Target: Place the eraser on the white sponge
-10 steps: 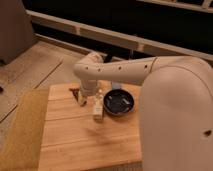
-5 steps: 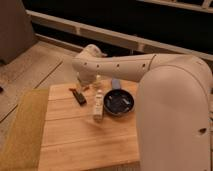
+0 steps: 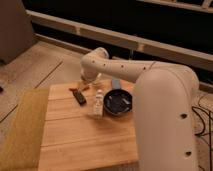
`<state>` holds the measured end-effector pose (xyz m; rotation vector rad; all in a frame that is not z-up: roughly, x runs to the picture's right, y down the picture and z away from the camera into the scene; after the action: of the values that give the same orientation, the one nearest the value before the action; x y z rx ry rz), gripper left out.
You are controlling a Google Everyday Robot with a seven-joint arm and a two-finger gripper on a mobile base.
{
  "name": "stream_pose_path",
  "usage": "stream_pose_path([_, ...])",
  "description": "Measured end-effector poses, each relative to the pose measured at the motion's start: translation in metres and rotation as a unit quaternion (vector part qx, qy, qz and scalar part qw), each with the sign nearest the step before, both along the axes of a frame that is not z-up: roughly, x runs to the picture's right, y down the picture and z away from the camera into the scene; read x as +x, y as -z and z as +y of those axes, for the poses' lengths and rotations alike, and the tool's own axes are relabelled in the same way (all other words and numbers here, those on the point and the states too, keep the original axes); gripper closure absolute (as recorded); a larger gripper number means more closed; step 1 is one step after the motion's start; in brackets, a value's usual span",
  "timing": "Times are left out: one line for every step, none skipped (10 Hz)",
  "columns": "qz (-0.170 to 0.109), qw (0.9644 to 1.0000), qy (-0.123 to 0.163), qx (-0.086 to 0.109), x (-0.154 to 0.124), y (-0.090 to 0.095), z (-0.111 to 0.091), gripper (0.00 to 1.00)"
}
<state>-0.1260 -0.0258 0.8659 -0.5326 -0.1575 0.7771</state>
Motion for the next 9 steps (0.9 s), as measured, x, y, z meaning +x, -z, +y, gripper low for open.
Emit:
stream_pose_path([-0.011,0.9999,0.001,-0.008,-0.008,-0.006,0.001,0.35])
stream_pose_path([-0.015,0.9998,-0.001,-0.014,-0.013,-0.011,0.002,0.35])
stream_pose_path([-0.011,0.9997,-0.006,-0.021,-0.017,-0.015,0.003,0.35])
stream_pose_path([-0.002,0.9996,-0.011,-0.024,-0.019,-0.016,0.004,0.35])
stream_pose_path([0.014,0.9994,-0.014,-0.027,-0.020,-0.017,0.008,0.35])
stream_pose_path([0.042,0.9983,-0.019,-0.035,-0.019,-0.021,0.018,0.35])
stream_pose_path([0.060,0.9970,-0.023,-0.043,-0.018,-0.024,0.025,0.35])
stream_pose_path([0.083,0.9948,-0.024,-0.055,-0.017,-0.028,0.036,0.35])
stream_pose_path([0.100,0.9924,-0.024,-0.068,-0.017,-0.032,0.046,0.35])
